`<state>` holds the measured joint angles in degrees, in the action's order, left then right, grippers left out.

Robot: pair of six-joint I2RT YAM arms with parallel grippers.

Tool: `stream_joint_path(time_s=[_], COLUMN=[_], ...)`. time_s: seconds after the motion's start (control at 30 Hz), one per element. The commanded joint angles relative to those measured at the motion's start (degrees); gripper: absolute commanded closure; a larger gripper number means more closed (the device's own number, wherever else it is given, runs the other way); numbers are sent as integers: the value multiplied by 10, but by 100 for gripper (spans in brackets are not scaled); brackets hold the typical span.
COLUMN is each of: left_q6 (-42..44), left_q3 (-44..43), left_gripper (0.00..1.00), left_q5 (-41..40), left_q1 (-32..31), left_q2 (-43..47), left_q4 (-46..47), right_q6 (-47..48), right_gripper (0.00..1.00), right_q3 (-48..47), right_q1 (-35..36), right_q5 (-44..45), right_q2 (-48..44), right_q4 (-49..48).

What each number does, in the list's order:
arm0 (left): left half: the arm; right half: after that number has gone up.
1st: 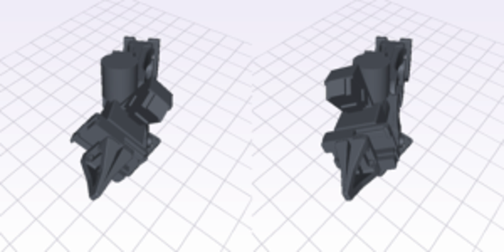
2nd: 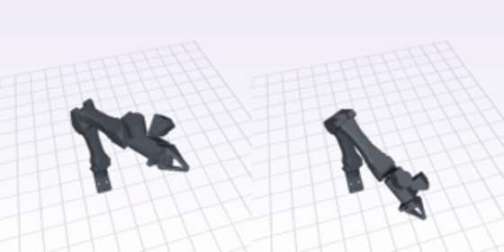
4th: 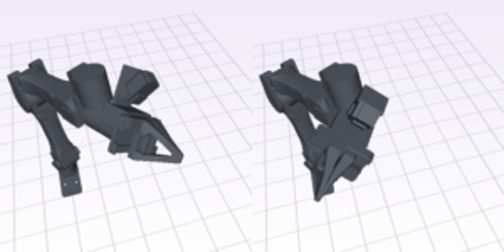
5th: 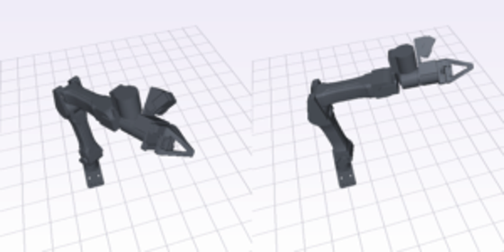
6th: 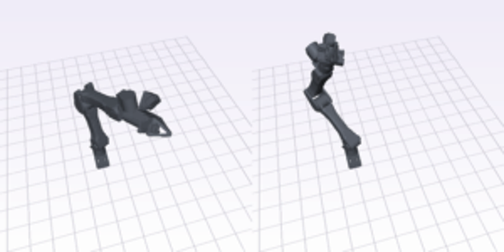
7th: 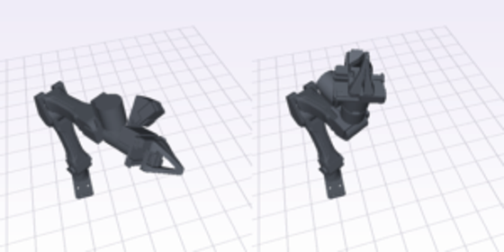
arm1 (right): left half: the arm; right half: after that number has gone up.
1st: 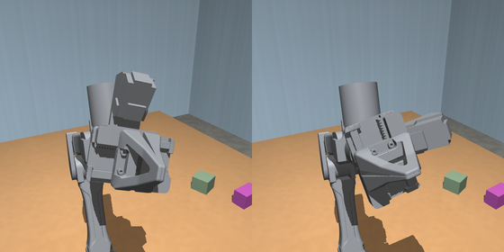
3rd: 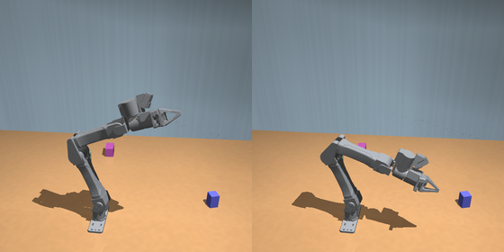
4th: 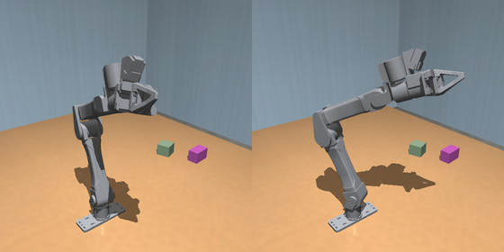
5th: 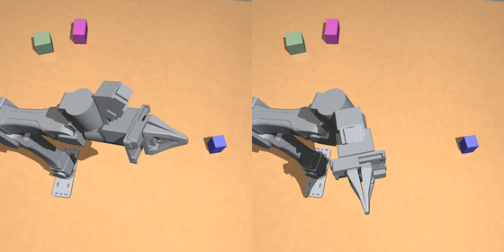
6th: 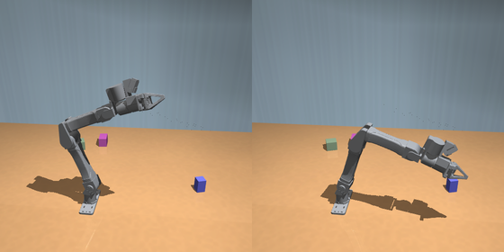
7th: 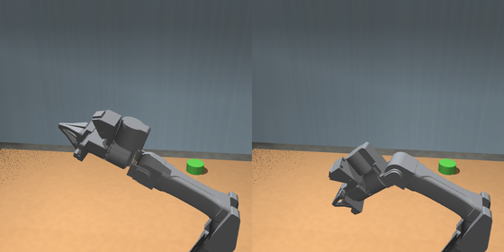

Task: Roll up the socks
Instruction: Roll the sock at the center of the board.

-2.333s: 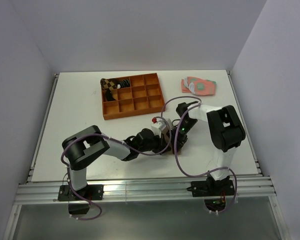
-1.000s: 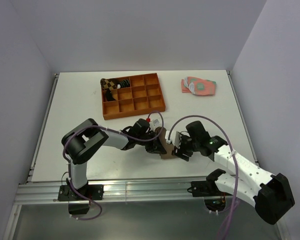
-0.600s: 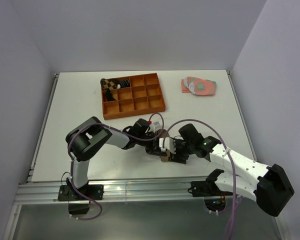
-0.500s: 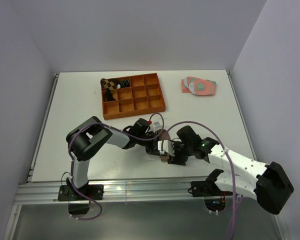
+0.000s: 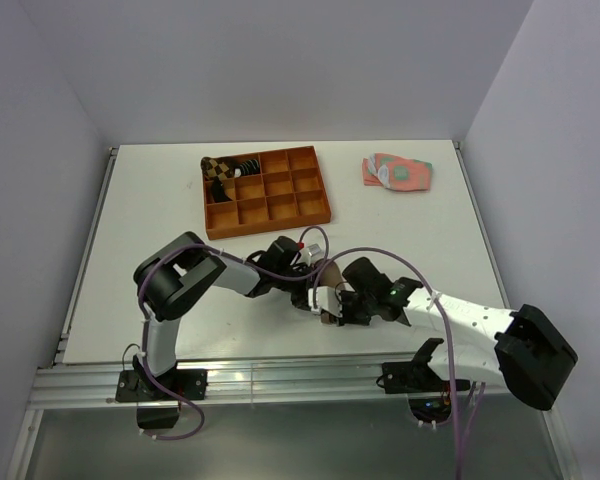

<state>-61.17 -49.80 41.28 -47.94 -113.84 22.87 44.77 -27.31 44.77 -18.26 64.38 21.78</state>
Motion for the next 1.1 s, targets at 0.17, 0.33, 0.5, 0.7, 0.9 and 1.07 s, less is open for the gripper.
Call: stream_joint_path(time_s=[0.17, 0.33, 0.5, 0.7, 0.9, 1.07], left_q6=[102, 120, 108, 87, 147, 219], left_q3=[13, 58, 124, 218, 243, 246], left_gripper=[70, 64, 66, 68, 62, 56], left_q5=[-149, -228, -295, -334, -409, -426], left_q1=[1, 4, 3, 3, -43, -94], left_q2=[79, 144, 214, 288, 353, 368], left_q4=[-127, -106, -46, 52, 80, 117], right_q6=[-35, -52, -51, 4, 42, 58], right_gripper=[84, 84, 84, 84, 83, 83], right_q3=[-33, -55, -81, -159, -252, -332], right_q1=[2, 0, -3, -35, -88, -130], right_q5=[2, -7, -35, -115, -181, -209], right_q2=[60, 71, 75, 136, 245, 357], right_q4=[18, 54, 108, 216, 298, 357])
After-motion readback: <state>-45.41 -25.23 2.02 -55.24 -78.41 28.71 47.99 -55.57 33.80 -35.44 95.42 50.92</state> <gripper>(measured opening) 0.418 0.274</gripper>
